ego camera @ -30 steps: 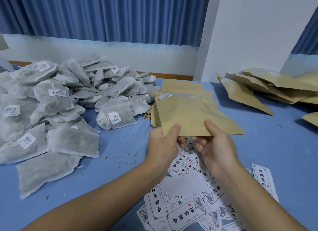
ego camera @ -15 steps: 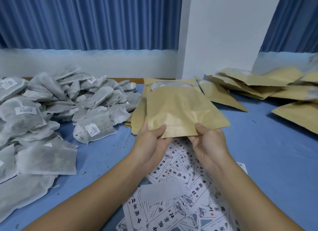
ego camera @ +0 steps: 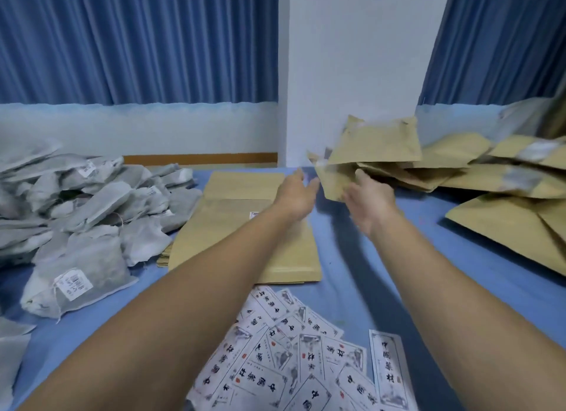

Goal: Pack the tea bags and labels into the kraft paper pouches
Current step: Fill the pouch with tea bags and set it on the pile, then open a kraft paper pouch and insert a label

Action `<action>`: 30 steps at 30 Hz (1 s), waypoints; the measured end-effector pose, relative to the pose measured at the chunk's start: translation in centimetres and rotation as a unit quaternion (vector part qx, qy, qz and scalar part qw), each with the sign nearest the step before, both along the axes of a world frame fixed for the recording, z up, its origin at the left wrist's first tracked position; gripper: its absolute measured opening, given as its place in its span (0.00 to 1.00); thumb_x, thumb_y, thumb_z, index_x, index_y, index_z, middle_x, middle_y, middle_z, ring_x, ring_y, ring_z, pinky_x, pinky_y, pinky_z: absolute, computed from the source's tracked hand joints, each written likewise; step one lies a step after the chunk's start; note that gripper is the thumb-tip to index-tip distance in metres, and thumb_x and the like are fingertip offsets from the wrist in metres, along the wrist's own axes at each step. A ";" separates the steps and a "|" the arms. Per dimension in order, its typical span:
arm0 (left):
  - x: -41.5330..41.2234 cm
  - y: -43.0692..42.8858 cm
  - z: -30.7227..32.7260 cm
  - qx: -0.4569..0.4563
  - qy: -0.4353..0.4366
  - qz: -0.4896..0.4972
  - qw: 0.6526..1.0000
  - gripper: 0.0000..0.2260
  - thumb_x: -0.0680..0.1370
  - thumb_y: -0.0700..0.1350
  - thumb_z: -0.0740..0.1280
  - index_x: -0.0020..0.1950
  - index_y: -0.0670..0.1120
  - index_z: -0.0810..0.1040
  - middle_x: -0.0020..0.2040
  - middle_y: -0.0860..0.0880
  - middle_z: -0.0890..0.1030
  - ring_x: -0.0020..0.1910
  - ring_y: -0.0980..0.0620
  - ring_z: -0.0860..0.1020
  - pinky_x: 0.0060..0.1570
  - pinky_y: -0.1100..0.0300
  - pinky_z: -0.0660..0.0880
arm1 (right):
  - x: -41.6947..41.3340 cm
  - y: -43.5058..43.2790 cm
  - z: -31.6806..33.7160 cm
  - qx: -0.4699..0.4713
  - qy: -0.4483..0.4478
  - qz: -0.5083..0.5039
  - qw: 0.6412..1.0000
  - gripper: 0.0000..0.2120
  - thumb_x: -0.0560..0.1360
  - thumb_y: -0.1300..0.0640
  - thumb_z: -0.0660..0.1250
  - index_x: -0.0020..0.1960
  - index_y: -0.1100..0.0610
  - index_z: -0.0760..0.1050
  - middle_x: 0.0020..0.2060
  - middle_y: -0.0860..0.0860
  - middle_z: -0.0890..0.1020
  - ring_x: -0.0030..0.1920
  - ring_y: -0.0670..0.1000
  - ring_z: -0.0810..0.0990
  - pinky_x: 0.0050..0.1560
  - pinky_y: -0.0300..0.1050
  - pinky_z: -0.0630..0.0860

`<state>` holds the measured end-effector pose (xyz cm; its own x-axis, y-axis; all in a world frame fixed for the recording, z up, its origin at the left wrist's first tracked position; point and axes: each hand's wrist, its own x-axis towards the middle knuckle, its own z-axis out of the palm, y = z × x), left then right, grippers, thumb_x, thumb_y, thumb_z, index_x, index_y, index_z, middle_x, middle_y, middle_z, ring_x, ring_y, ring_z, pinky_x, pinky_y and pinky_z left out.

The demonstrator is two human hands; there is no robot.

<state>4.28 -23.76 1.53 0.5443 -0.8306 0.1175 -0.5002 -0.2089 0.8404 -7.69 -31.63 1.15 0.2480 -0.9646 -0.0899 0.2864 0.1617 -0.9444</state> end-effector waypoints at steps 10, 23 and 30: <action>6.0 10.5 -6.5 0.208 -0.391 -0.168 0.881 0.36 0.77 0.72 0.54 0.75 0.47 0.62 0.77 0.48 0.63 0.77 0.48 0.60 0.73 0.39 0.57 | 1.4 8.7 -8.3 -0.460 0.448 0.140 0.754 0.14 0.82 0.59 0.58 0.62 0.55 0.79 0.62 0.51 0.81 0.61 0.59 0.78 0.63 0.52 0.74; 7.6 16.9 -6.7 0.158 -0.591 -0.208 0.763 0.24 0.82 0.60 0.57 0.67 0.44 0.68 0.61 0.45 0.72 0.59 0.46 0.74 0.51 0.49 0.75 | 2.4 15.8 -7.2 -0.633 0.526 0.171 0.541 0.18 0.82 0.43 0.54 0.60 0.54 0.73 0.55 0.49 0.76 0.53 0.55 0.78 0.46 0.48 0.73; 9.7 17.4 -4.5 0.114 -0.518 -0.197 0.825 0.14 0.83 0.56 0.60 0.52 0.47 0.75 0.42 0.45 0.80 0.42 0.43 0.78 0.42 0.51 0.73 | 2.7 15.2 -5.6 -0.660 0.578 0.185 0.443 0.13 0.81 0.45 0.60 0.59 0.52 0.70 0.56 0.47 0.79 0.55 0.55 0.79 0.41 0.47 0.65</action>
<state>14.01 -6.38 -2.97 -0.0671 -0.9838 0.1665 -0.9917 0.0474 -0.1194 -5.00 -16.39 -4.45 0.9354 -0.2785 0.2180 -0.3271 -0.9157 0.2334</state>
